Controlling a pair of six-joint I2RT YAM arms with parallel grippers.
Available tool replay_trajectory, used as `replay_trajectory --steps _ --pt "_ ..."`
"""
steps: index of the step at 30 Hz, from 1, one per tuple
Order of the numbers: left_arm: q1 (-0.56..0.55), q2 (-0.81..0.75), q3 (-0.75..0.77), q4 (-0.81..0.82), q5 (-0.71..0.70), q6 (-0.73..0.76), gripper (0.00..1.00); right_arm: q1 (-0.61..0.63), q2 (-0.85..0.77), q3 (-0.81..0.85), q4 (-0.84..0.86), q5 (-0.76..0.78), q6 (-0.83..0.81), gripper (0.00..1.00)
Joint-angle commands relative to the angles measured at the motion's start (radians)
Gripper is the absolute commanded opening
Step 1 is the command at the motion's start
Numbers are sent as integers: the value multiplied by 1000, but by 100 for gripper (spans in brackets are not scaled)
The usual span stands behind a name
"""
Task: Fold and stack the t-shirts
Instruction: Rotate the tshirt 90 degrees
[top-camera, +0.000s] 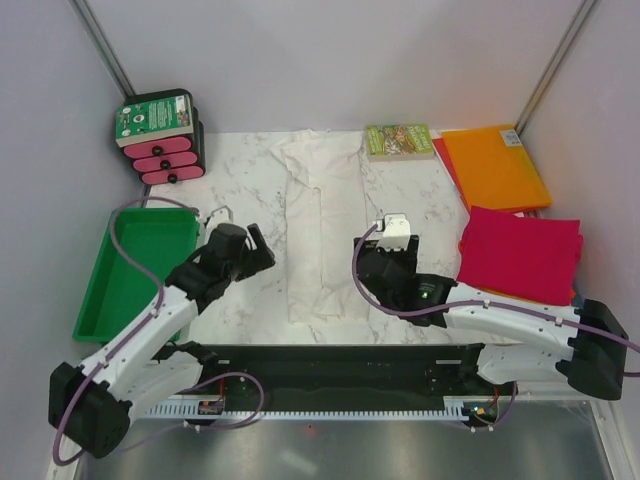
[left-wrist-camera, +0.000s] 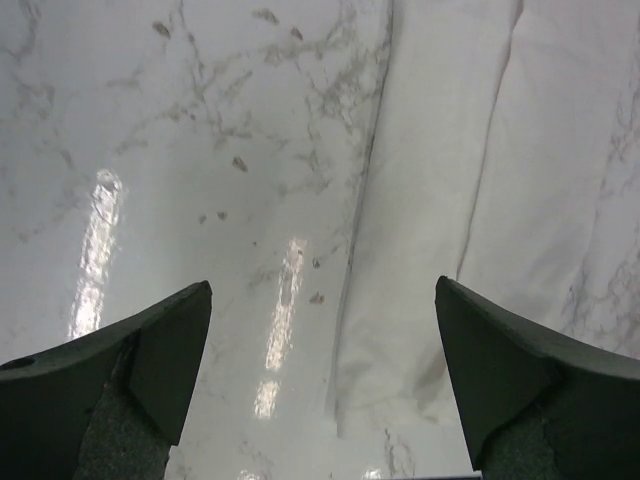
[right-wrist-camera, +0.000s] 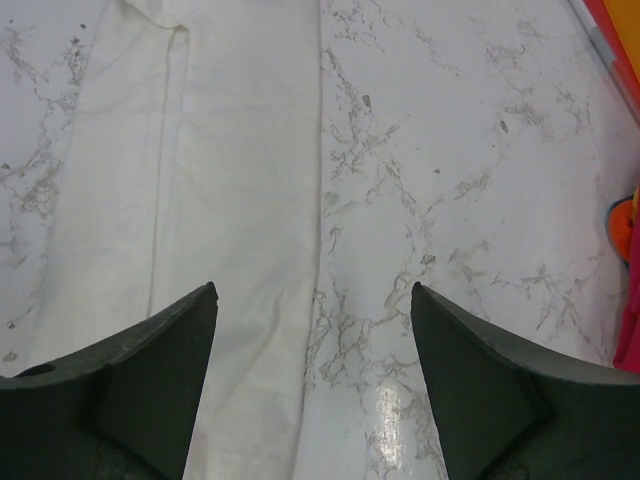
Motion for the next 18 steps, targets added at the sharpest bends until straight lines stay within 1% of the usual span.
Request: replay_trajectory --steps 1,2,4,5,6,7,8,9,10,11,12,14,15,18 --pt "-57 -24 -60 -10 154 -123 99 -2 -40 -4 -130 10 137 80" --pt "-58 4 -57 -25 156 -113 100 -5 -41 -6 -150 7 154 61" --pt "-60 65 -81 -27 185 -120 100 -7 -48 -15 -194 -7 195 45" --pt "-60 79 -94 -16 194 -135 100 -7 -52 -26 -198 -13 224 33" --pt "-63 96 -123 14 211 -136 100 -5 -61 -35 -199 -27 238 32" --pt "-63 119 -131 22 216 -139 100 -7 -64 -50 -202 -35 249 33" --pt "-63 158 -132 25 216 -136 100 -7 -71 -56 -204 -44 267 40" --pt "-66 180 -138 37 217 -133 99 -5 -75 -63 -204 -53 274 43" --pt "-71 192 -138 39 219 -131 97 -7 -77 -72 -204 -68 278 47" --pt "-75 206 -143 40 225 -133 91 -7 -78 -76 -204 -76 284 52" --pt "-81 205 -152 48 237 -134 79 -7 -78 -79 -207 -81 292 53" --pt "-132 190 -161 54 234 -154 65 -5 -75 -86 -213 -93 300 55" --pt "-178 176 -167 54 216 -160 60 -7 -72 -89 -211 -93 303 55" --pt "-239 157 -181 54 171 -185 56 -5 -61 -95 -213 -110 312 56"
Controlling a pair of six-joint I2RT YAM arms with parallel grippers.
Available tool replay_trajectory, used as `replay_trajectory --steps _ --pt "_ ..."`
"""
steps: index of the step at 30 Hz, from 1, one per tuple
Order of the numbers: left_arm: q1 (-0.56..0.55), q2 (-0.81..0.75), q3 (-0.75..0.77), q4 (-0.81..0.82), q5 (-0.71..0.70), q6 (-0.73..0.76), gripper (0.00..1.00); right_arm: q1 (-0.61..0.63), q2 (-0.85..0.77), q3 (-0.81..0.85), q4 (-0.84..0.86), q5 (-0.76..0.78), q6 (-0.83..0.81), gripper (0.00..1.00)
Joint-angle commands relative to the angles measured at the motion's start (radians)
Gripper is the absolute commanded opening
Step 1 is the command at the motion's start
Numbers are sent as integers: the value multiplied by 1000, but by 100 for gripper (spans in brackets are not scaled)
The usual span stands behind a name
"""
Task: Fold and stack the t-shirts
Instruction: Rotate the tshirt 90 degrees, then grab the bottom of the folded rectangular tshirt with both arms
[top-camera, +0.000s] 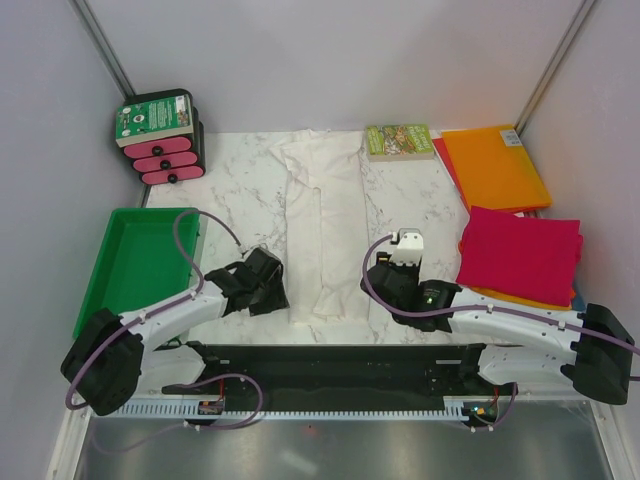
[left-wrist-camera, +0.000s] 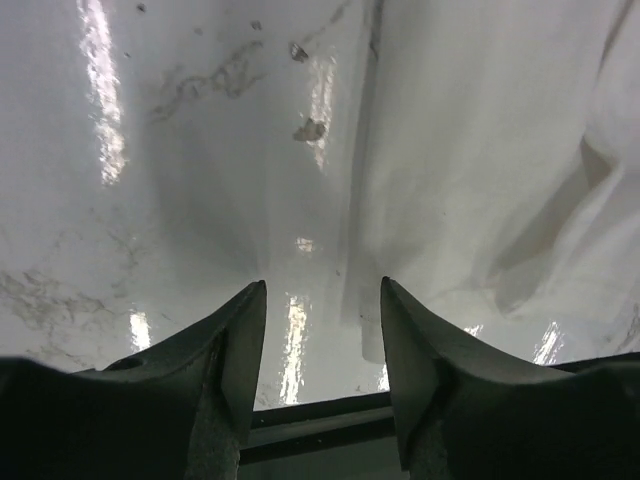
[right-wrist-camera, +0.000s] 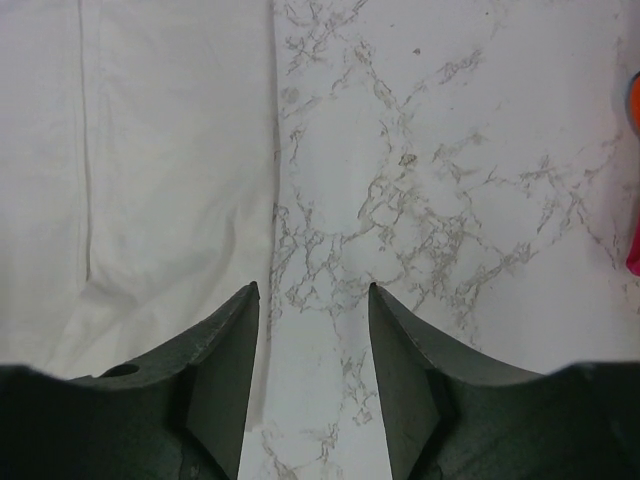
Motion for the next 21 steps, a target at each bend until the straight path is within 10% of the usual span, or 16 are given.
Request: replay_trajectory --steps 1,21 --pt "-80 -43 -18 38 -41 -65 57 0 -2 -12 -4 -31 51 56" --pt "-165 47 -41 79 -13 -89 52 31 24 -48 -3 -48 114 57"
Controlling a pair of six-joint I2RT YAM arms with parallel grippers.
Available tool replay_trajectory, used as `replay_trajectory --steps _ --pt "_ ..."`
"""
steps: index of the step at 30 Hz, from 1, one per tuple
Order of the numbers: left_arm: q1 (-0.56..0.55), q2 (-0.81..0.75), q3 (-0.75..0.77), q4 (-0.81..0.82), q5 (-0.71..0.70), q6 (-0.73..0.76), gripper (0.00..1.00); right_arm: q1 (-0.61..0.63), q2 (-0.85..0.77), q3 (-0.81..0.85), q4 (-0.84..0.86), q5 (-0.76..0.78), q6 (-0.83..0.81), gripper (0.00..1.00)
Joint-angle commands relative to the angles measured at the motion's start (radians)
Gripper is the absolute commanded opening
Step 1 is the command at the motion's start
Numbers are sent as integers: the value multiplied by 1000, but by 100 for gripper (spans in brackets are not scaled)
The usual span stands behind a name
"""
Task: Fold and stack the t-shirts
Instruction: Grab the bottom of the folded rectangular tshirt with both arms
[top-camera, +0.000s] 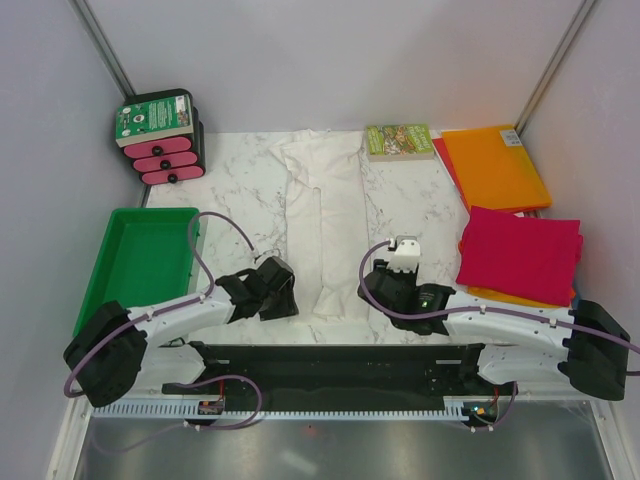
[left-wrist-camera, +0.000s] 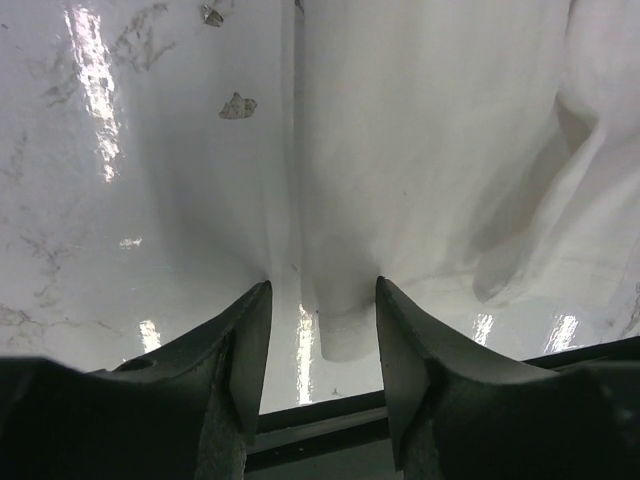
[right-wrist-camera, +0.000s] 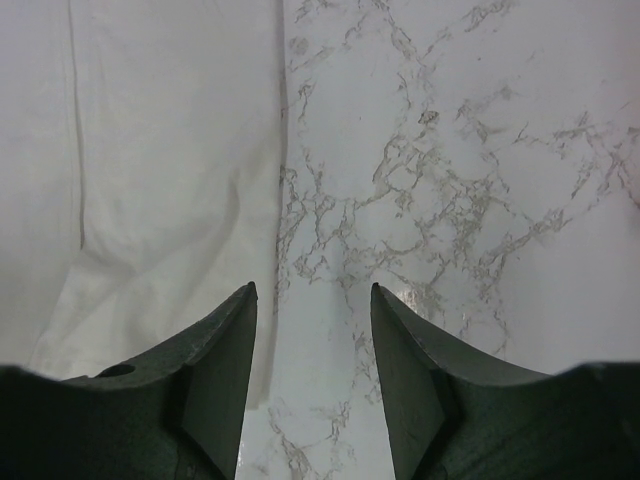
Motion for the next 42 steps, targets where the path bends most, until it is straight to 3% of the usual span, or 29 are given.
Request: replay_trajectory --steps 1,10,13,14,19,25,38,42 --pt "-19 22 -26 -1 16 -51 51 11 -7 -21 -1 1 44 57" --pt "-40 2 -89 -3 55 -80 26 40 16 -61 0 -19 125 59" --pt "-44 17 -87 -1 58 -79 13 58 42 -62 6 -31 142 61" --pt "-44 21 -86 -1 59 -79 2 69 53 -61 6 -36 153 61" --pt "-48 20 -87 0 59 -79 2 97 73 -66 37 -73 185 69" --pt "-51 11 -87 -3 55 -77 2 100 119 -93 83 -108 225 70" --pt "-53 20 -77 -9 50 -69 2 100 200 -122 149 -165 256 66" --pt "-53 15 -69 -21 44 -69 2 101 199 -119 108 -185 279 56"
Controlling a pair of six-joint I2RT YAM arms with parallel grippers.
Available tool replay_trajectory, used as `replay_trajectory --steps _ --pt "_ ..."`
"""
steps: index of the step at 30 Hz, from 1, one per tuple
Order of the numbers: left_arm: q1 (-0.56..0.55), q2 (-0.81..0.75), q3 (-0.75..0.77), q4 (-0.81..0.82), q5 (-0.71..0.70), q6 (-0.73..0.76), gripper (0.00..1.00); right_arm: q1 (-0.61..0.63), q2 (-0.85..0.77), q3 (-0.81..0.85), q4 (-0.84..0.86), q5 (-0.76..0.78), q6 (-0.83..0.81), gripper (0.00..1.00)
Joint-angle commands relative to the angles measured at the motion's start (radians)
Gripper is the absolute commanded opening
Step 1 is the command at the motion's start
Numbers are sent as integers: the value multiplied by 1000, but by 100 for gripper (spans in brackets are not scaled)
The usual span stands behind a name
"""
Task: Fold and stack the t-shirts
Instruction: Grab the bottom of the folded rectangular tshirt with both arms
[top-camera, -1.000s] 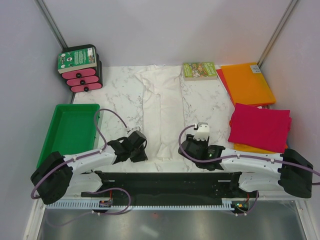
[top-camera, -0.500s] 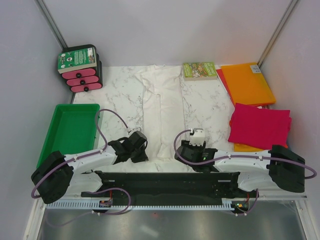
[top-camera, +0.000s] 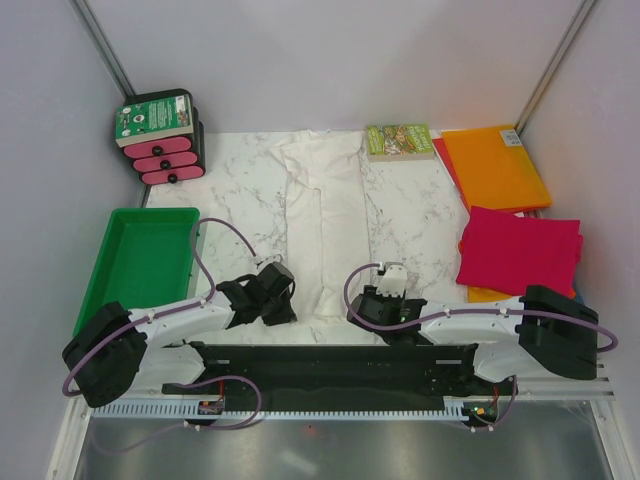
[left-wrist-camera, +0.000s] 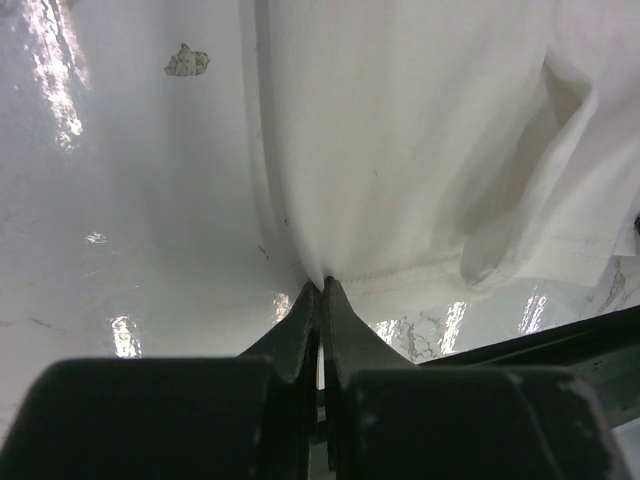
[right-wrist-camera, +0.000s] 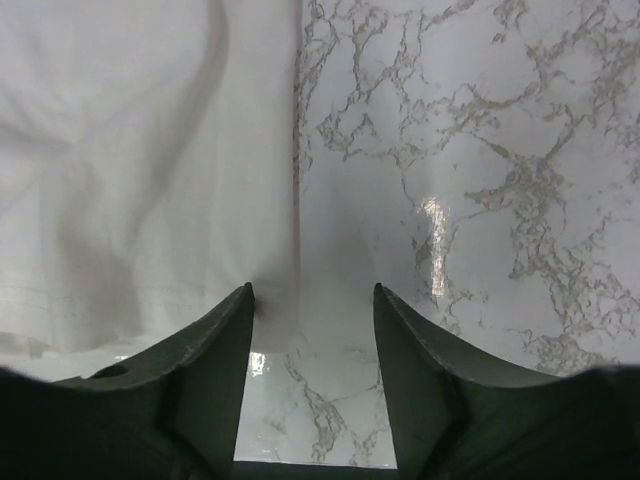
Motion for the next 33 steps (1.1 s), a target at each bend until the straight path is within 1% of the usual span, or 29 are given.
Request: replay_trajectory --steps 1,4,6,11,17,25,26,29,31,33 --pt "-13 21 -16 -91 -6 -12 2 4 10 1 -24 -33 50 54" --pt "-13 21 -10 -99 -14 -10 2 5 8 5 -53 -45 57 44" --pt "-13 22 -7 -103 -17 -9 2 4 10 7 -63 -54 58 41" --pt "-13 18 -1 -111 -21 -9 2 5 8 1 -77 -105 69 38" --pt "-13 16 0 -116 -26 -9 2 5 17 -32 -85 -169 104 28" --pt "-13 30 5 -114 -24 -12 2 5 40 -35 -85 -201 106 26" --pt "-13 28 4 -114 -24 -12 2 5 45 -36 -82 -206 109 20" --pt "-13 25 2 -116 -24 -12 2 5 56 -44 -73 -229 112 10" --pt "-13 21 0 -114 -24 -15 2 4 57 -49 -71 -243 118 8" --pt "-13 15 -3 -114 -24 -16 2 4 48 -55 -67 -249 127 3"
